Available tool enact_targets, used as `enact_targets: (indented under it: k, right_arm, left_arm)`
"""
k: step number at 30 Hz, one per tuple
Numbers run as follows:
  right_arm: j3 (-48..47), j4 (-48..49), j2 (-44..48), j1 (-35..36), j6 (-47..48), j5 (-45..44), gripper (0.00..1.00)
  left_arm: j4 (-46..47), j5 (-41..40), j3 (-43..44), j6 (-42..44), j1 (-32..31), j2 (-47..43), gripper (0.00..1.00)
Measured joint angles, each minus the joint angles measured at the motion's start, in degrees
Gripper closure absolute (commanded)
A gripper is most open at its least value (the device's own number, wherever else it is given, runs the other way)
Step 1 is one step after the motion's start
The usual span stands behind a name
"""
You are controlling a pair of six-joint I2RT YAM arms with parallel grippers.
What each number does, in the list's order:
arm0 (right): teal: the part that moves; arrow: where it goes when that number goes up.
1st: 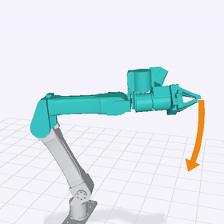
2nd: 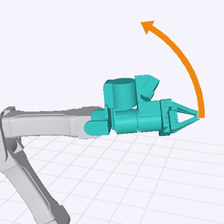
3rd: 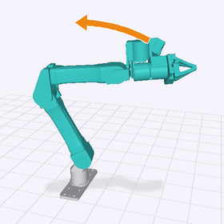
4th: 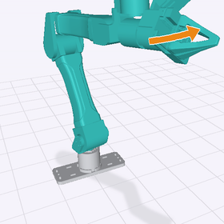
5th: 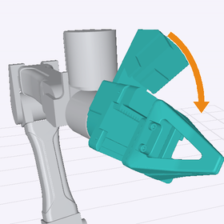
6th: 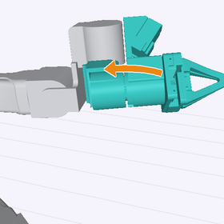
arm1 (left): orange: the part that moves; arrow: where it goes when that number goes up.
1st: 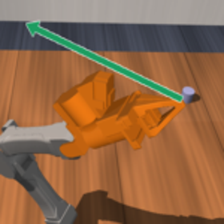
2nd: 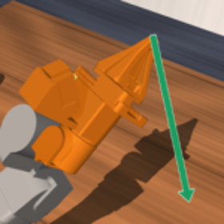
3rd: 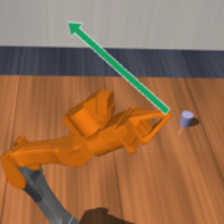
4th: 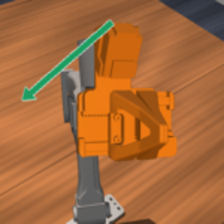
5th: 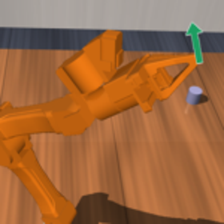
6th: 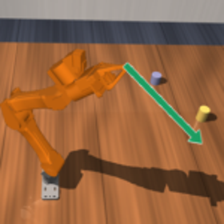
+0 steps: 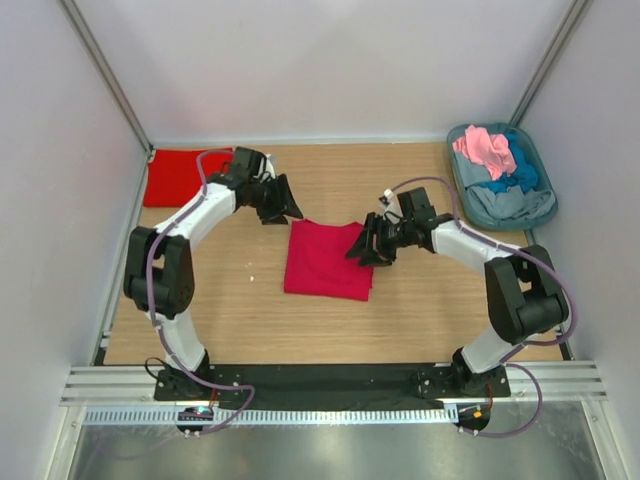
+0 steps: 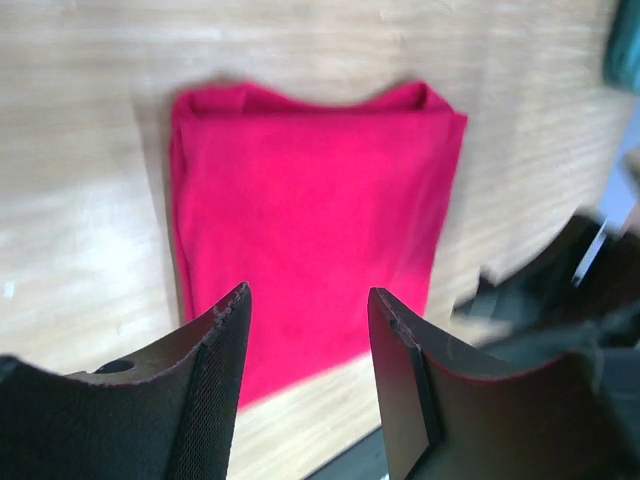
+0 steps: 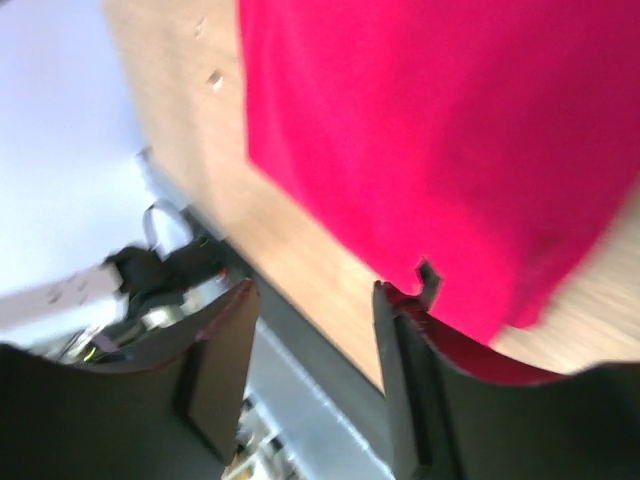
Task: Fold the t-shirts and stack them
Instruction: Fold the tshirt, then neatly place the folded tshirt to the corner
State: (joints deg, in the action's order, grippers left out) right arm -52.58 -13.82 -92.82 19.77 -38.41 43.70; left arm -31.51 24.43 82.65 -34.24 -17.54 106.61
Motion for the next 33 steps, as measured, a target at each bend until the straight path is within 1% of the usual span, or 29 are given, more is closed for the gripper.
enact_targets:
  k: [2,5,8,11,14,19,22,28,33]
  right_arm:
    - [-3.06,-5.01,1.36,-0.44,2.47,-5.73,0.36]
    - [-8.22,-11.13,1.03,-0.79,5.6,-14.45,0.31]
    - [-13.99,-15.41,-1.64,-0.9,8.63,-20.35,0.29]
    - [-19.12,-17.07,-6.58,-1.55,11.52,-23.74,0.28]
    - [-20.65,-17.62,-10.43,-2.14,13.53,-25.18,0.27]
    - [-20.65,-18.6,-14.91,-2.84,16.02,-25.59,0.27]
    - [-20.65,-18.64,-15.69,-2.86,17.09,-25.49,0.27]
    - [-19.47,-18.56,-15.06,-3.39,18.23,-24.92,0.27]
    - [-16.31,-19.67,-10.58,-3.52,18.97,-24.87,0.27]
  left_arm:
    - [0.04,-0.15,-2.89,0.26,0.0,-4.44,0.48]
    - [-0.57,-0.37,-8.44,0.52,0.0,-10.25,0.48]
    - [-0.55,-0.2,-14.69,0.39,0.0,-12.66,0.48]
    - [-0.72,-0.13,-20.57,-0.09,0.02,-12.96,0.48]
    - [-1.51,0.02,-23.8,-0.55,0.04,-12.96,0.46]
    - [-0.55,0.04,-24.22,-1.16,0.07,-12.72,0.44]
    - [0.61,0.02,-24.04,-1.18,0.04,-11.21,0.43]
    - [2.27,-2.19,-21.59,-0.96,0.07,-4.07,0.43]
    - [4.11,-0.74,-19.06,-1.31,0.22,-1.42,0.44]
